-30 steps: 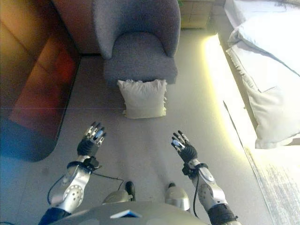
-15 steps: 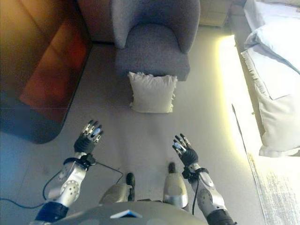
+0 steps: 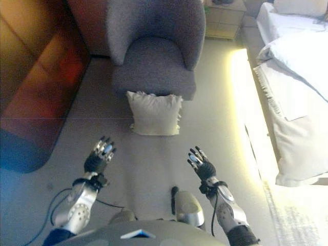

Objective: Pick up the cushion and take it to the sofa

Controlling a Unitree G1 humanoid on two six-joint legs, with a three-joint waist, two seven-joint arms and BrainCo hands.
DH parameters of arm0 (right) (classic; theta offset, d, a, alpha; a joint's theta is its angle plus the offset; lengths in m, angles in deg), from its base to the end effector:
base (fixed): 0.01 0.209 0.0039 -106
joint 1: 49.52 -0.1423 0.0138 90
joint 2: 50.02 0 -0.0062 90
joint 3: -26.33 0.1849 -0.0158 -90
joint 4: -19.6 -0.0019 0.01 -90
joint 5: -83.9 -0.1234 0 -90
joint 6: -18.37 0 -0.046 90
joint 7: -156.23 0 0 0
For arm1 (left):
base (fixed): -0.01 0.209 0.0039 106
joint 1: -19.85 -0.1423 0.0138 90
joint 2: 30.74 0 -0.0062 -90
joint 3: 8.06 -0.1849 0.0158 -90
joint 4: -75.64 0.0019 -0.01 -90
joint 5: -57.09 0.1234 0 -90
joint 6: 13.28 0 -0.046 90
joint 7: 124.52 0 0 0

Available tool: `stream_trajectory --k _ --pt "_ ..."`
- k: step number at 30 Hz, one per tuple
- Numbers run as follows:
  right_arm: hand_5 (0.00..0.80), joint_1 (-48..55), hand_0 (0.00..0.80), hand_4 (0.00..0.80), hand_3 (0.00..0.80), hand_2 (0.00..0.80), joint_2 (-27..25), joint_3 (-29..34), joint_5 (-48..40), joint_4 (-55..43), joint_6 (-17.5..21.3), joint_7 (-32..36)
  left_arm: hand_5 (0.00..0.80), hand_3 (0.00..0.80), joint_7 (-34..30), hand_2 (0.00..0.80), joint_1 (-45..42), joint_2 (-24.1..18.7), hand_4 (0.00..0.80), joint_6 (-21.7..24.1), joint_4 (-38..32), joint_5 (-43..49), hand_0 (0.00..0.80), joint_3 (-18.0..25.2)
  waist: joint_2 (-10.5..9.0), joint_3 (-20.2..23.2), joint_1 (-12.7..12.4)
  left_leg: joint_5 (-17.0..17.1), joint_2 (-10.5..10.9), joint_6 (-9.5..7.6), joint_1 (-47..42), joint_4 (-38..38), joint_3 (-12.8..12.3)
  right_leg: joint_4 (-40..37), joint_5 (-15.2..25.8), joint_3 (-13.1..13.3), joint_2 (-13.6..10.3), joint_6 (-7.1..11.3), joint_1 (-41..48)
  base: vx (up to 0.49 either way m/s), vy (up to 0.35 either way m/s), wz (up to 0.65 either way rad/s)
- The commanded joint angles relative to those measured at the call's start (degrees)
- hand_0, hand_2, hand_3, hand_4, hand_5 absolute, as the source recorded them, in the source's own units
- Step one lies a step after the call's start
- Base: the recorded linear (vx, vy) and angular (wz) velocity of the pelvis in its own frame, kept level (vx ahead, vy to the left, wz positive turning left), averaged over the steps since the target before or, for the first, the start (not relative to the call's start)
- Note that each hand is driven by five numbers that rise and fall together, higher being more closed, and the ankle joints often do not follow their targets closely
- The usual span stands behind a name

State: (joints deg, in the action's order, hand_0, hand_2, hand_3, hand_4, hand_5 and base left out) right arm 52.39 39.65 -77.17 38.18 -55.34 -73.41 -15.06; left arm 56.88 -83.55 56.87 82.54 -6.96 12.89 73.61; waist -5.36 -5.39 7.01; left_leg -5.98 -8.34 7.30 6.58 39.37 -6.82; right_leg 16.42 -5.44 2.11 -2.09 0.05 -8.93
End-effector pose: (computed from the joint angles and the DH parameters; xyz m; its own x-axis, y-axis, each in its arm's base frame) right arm 0.1197 -0.1834 -0.0334 0.8640 0.2383 -0.4436 0.0287 0.8563 0.5157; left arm 0.1278 0.2033 -0.0067 0.9512 0.0321 -0.3069 -0.1616 0.8991 -0.4068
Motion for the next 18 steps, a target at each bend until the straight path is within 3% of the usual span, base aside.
stream_trajectory --k 1,4,7,8,11,13,15,18 --pt "0.000 -1.3 0.000 0.000 0.000 0.000 -1.5 0.2 -0.6 -2.0 5.1 1.0 0.000 0.000 0.8 0.000 2.3 -0.6 0.000 1.3 -4.8 -1.9 0.000 -1.1 -0.44 1.1 0.8 7.3 1.0 -5.51 3.1 5.9 0.6 -11.3 9.5 1.2 -0.8 1.07 3.6 0.271 0.025 -0.41" --pt "0.000 -0.4 0.000 0.000 0.000 0.000 -1.2 0.8 -1.0 -2.4 4.6 0.3 0.000 0.000 1.9 0.000 3.8 -1.0 0.000 1.1 -4.6 -2.7 0.000 -1.4 -0.78 0.9 0.6 7.2 1.7 -6.45 3.9 -5.7 0.1 -11.1 7.5 1.9 0.4 1.60 4.8 0.234 0.076 -0.14" --pt "0.000 2.4 0.000 0.000 0.000 0.000 -1.1 2.0 -0.8 -3.5 4.1 1.6 0.000 0.000 1.3 0.000 3.4 -1.4 0.000 1.7 -4.8 -2.8 0.000 -1.0 0.10 0.8 0.2 9.8 1.1 -4.91 2.8 -20.7 -0.5 -11.8 5.8 2.3 1.9 2.45 6.5 0.227 0.134 -0.04" --pt "0.000 3.1 0.000 0.000 0.000 0.000 -1.1 2.3 -0.7 -3.4 4.3 2.3 0.000 0.000 1.3 0.000 3.3 -1.3 0.000 2.3 -4.6 -2.6 0.000 -1.2 0.78 0.4 -0.5 11.9 0.8 -3.77 3.8 -28.7 0.4 -12.4 4.9 2.8 2.8 2.82 8.1 0.260 0.120 0.16" --pt "0.000 3.2 0.000 0.000 0.000 0.000 -1.1 1.8 -0.5 -2.1 5.3 3.7 0.000 0.000 2.2 0.000 2.7 -0.8 0.000 4.2 -3.9 -2.2 0.000 -2.3 1.51 -0.1 -2.7 15.1 0.0 -2.05 6.1 -40.5 4.2 -13.9 3.3 4.1 3.4 3.24 11.4 0.305 0.067 0.08" --pt "0.000 3.0 0.000 0.000 0.000 0.000 -1.2 1.7 -0.6 -1.7 5.3 4.5 0.000 0.000 2.2 0.000 2.0 -0.7 0.000 4.6 -3.6 -2.1 0.000 -2.1 1.71 -0.3 -3.5 16.0 -0.5 -1.49 7.0 -43.4 5.5 -14.0 2.0 4.6 3.5 3.35 12.8 0.291 0.026 -0.26" --pt "0.000 3.6 0.000 0.000 0.000 0.000 -1.0 1.8 -0.4 -2.1 5.0 5.9 0.000 0.000 1.2 0.000 0.5 -0.3 0.000 5.4 -2.6 -1.8 0.000 -1.1 2.54 -0.4 -4.1 17.1 -2.0 -0.67 9.9 -44.4 3.5 -13.8 -0.5 3.7 3.7 3.26 14.8 0.352 0.059 -0.42" --pt "0.000 4.2 0.000 0.000 0.000 0.000 -0.7 1.6 0.3 -2.6 5.1 5.6 0.000 0.000 -0.8 0.000 -0.1 -0.2 0.000 5.6 -1.3 -2.2 0.000 -0.5 3.61 -0.4 -4.0 17.7 -3.0 -0.68 10.5 -44.3 -1.8 -12.5 -2.9 1.0 3.7 2.90 16.0 0.275 0.095 -0.47"
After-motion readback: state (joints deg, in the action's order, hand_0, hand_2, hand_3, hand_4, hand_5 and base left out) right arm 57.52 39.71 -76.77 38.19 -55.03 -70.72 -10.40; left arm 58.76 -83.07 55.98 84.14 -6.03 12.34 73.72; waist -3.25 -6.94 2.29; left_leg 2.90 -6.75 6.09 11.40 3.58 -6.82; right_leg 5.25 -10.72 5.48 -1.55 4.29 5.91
